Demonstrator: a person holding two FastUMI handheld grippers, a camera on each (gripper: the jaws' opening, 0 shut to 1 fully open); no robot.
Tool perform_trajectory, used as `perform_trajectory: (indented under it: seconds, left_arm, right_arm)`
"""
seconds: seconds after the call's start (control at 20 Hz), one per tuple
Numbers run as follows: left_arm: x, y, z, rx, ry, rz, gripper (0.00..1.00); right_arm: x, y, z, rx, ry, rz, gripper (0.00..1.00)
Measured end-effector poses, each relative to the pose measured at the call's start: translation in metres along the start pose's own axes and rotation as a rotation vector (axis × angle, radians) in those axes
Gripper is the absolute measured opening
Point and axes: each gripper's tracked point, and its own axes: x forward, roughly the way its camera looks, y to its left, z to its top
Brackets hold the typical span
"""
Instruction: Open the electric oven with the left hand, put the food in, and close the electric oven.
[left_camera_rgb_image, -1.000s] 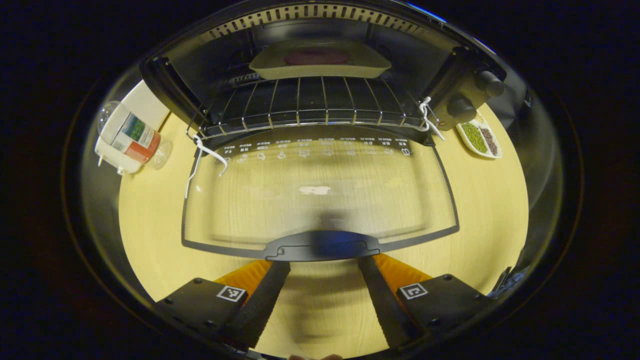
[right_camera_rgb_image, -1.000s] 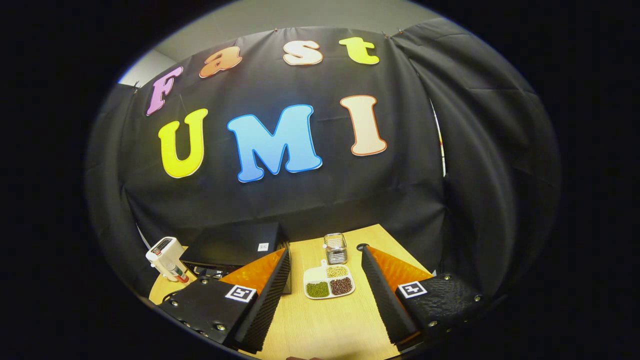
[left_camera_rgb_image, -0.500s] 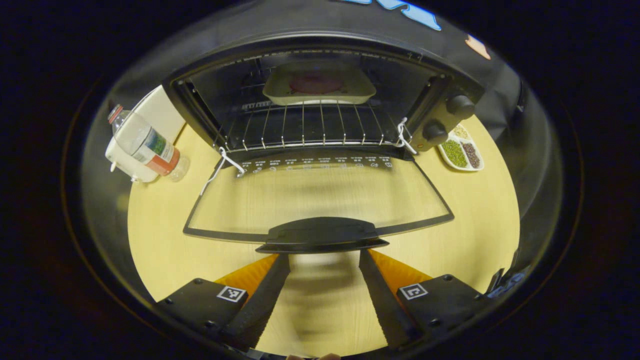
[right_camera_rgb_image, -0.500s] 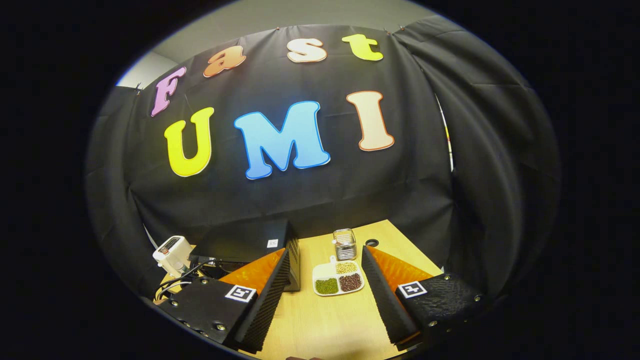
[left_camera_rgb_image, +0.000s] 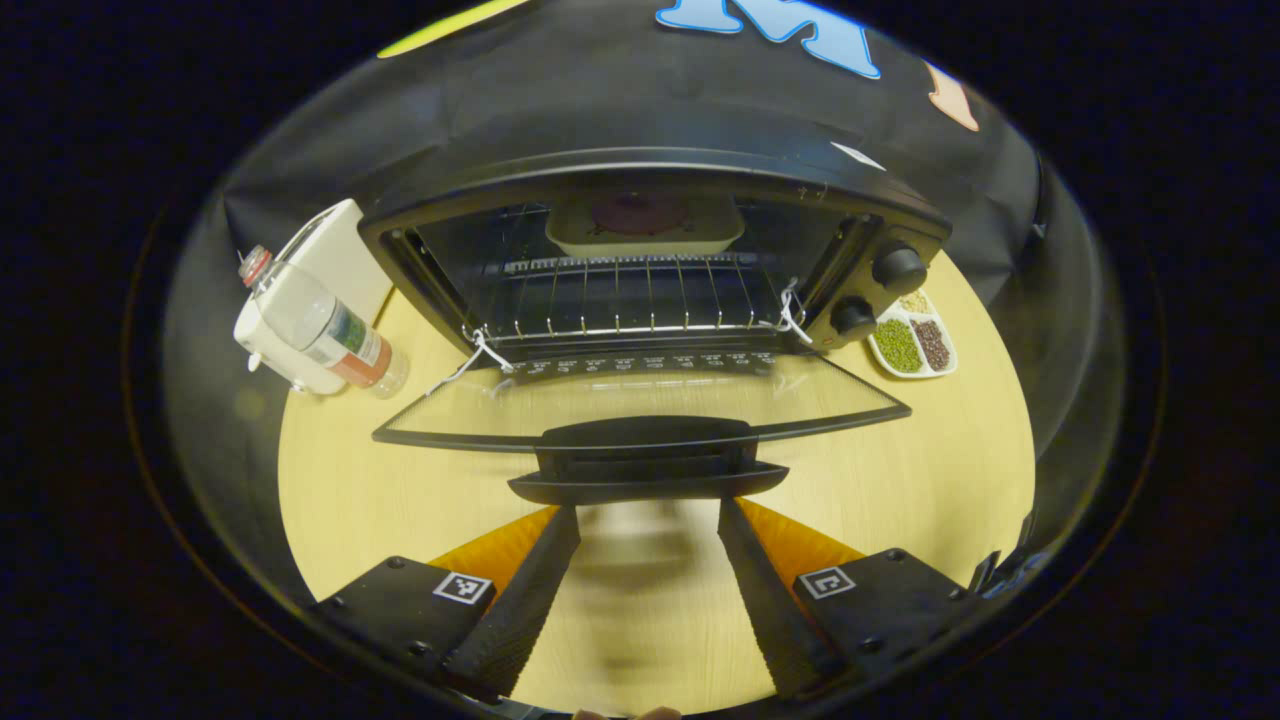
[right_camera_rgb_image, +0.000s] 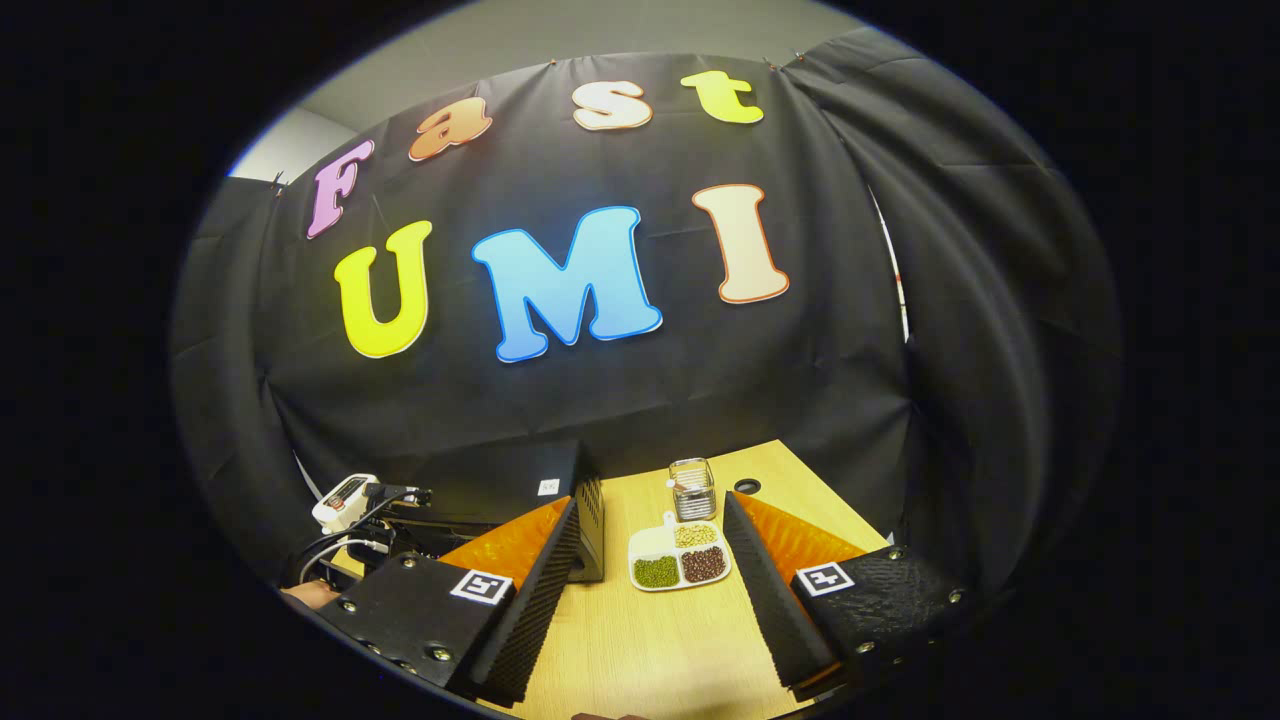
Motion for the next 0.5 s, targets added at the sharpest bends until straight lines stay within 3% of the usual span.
perform_trajectory:
  seconds: [0.05, 0.35, 0.5]
  left_arm:
    - [-0.002, 0.000, 0.002, 0.000, -0.005, 0.003, 0.99]
    - [-0.008, 0.001, 0.018, 0.004, -0.051, 0.026, 0.93]
    - [-0.020, 0.005, 0.027, 0.019, -0.102, 0.061, 0.96]
  right_arm:
    - [0.001, -0.003, 0.001, 0.006, -0.001, -0.006, 0.88]
    - [0.002, -0.012, -0.001, 0.021, 0.001, -0.021, 0.88]
    - [0.001, -0.012, -0.001, 0.013, 0.005, -0.010, 0.88]
